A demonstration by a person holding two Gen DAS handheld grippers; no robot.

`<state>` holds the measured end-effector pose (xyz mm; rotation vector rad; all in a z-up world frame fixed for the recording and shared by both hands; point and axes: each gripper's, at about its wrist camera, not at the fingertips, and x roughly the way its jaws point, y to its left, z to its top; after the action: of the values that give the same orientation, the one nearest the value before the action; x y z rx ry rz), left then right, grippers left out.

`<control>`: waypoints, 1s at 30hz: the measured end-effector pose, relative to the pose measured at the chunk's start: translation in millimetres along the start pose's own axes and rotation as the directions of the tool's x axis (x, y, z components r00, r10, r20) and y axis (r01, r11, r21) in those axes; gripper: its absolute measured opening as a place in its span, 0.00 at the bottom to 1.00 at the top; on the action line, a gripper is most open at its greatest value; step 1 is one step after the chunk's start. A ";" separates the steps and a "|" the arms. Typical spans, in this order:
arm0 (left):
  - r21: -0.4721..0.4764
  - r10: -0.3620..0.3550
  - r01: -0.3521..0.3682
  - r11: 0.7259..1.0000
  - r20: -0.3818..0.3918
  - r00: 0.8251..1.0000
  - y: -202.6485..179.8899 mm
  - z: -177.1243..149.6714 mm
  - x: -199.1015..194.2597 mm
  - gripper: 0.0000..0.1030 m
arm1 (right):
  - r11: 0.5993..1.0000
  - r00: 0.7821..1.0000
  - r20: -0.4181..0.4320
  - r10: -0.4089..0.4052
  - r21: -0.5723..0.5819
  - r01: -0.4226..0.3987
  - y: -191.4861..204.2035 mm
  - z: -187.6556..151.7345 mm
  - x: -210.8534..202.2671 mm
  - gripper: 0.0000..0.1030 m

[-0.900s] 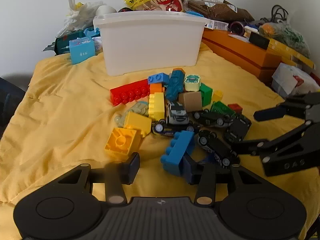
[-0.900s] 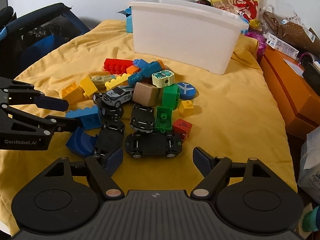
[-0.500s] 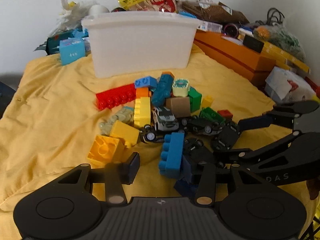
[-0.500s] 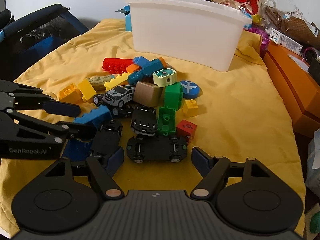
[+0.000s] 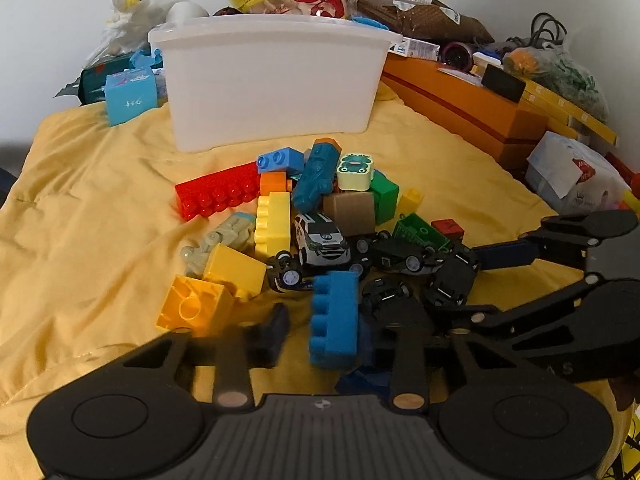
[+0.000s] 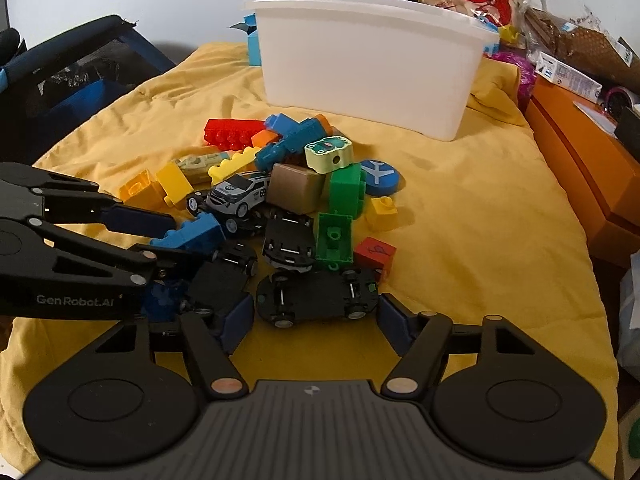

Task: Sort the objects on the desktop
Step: 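Grasp the tall blue brick with the left tool while the right tool grasps a black toy car, then carry both pieces over the white bin and open both tools to drop them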

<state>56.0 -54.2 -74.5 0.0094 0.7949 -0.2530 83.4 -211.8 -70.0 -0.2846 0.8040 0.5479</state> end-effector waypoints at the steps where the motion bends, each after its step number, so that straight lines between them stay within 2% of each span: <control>1: 0.001 -0.003 0.003 1.000 0.002 1.000 0.9 -0.4 -1.2 0.28 | 1.000 1.000 -0.002 0.002 0.002 -0.002 -0.1 0.2 1.7 0.68; 2: 0.002 -0.008 0.008 1.000 0.003 1.000 1.7 -0.9 -2.1 0.24 | 1.000 1.000 -0.002 0.004 0.006 -0.004 -1.0 0.2 2.5 0.67; 8: -0.013 -0.027 0.027 1.000 0.016 0.999 5.5 -1.1 -14.7 0.24 | 1.000 1.000 0.011 0.028 0.010 -0.028 -5.4 0.1 -2.9 0.67; 17: -0.076 0.017 -0.012 0.997 0.077 0.997 19.3 5.9 -57.2 0.24 | 0.998 0.997 0.078 0.005 0.066 -0.010 -20.1 -0.3 -35.7 0.67; 23: -0.135 0.067 -0.044 0.990 0.167 0.984 35.1 42.2 -83.6 0.24 | 0.995 0.988 0.153 0.002 0.101 -0.017 -26.7 20.4 -55.2 0.67; 30: -0.159 0.114 -0.072 0.985 0.279 0.954 52.1 118.0 -103.2 0.24 | 0.992 0.955 0.295 -0.005 0.120 -0.032 -41.1 84.7 -82.1 0.67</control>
<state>81.7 6.9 76.8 -0.1263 0.5201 -0.1017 111.0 -237.5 49.1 -0.0799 0.5467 0.5359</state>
